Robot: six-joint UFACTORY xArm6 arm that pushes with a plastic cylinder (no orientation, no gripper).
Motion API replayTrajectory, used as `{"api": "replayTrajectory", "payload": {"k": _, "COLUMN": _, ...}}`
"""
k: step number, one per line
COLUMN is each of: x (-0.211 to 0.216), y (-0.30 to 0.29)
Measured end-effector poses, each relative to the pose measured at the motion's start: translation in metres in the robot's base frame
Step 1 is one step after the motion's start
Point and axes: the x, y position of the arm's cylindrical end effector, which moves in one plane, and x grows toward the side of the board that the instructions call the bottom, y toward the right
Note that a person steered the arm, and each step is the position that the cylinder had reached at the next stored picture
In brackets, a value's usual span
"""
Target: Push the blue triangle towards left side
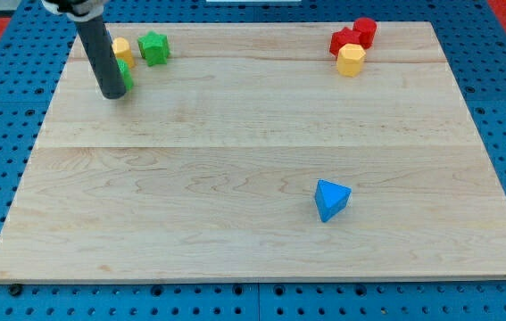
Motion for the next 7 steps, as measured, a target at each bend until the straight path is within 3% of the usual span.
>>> {"api": "replayTrajectory", "payload": {"k": 1, "x": 0.002, "y": 0.002}}
{"api": "replayTrajectory", "payload": {"k": 2, "x": 0.028, "y": 0.073}}
{"api": "replayTrajectory", "payload": {"k": 3, "x": 0.041, "y": 0.193}}
{"api": "replayTrajectory", "payload": {"k": 4, "x": 0.128, "y": 0.302}}
{"api": "replayTrajectory", "payload": {"k": 5, "x": 0.23, "y": 0.357}}
{"api": "replayTrajectory", "payload": {"k": 6, "x": 0.222, "y": 0.31}}
{"api": "replayTrajectory", "payload": {"k": 7, "x": 0.156, "y": 0.296}}
